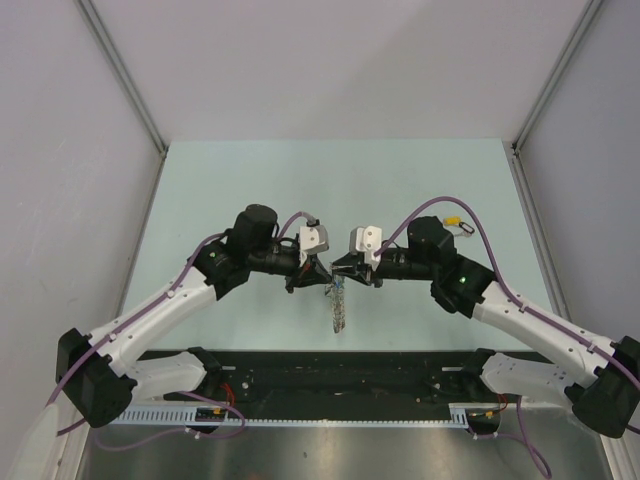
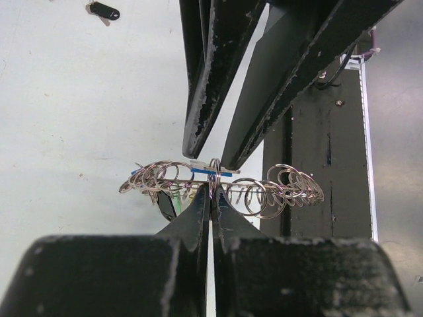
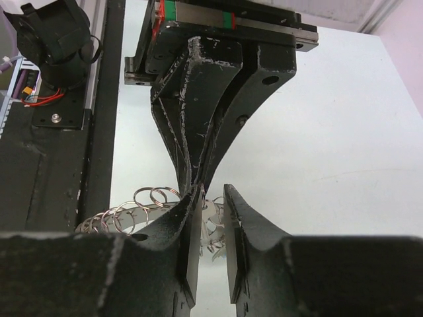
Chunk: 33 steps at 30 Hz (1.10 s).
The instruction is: Put the keys on the keyring
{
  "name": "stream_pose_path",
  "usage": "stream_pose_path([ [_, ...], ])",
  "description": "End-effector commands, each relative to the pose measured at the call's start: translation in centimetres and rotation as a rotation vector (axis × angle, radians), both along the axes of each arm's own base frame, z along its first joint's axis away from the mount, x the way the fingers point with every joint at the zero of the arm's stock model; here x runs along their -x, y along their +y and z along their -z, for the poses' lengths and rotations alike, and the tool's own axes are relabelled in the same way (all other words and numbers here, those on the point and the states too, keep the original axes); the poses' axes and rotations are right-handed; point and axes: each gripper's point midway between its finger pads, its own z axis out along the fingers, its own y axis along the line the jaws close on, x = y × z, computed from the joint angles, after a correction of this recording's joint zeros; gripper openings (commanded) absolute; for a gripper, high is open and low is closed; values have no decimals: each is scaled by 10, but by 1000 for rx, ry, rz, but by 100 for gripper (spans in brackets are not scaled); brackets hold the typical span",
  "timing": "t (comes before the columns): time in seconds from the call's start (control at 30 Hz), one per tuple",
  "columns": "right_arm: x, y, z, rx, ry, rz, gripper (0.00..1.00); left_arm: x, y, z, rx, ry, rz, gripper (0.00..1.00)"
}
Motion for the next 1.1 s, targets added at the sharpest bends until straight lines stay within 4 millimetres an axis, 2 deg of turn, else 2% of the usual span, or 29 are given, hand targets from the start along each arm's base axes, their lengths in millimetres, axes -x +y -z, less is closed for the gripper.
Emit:
stream_pose_path([
  [0.0, 3, 4, -19, -25, -44, -30, 24, -4, -8, -33, 71, -79, 28, 1],
  [0.23, 6, 4, -19, -19, -43, -37, 29, -5, -8, -32, 66, -77, 24, 0],
  [0.57, 6, 3, -18, -13, -49, -29, 27, -4, -8, -31, 65, -68, 26, 0],
  [0.77, 5, 6, -17, -13, -48, -35, 16, -5, -9, -31, 67, -65, 25, 0],
  [0.83, 5, 6, -16, -11, -49, -36, 7, -4, -9, -31, 70, -62, 27, 0],
  [0.93, 6, 6, -15, -6, -48, -36, 0, -2, -10, -32, 73, -50, 32, 1],
  [1.07, 6, 5, -13, 2, -48, -36, 0, -3, -10, -31, 71, -38, 27, 0],
])
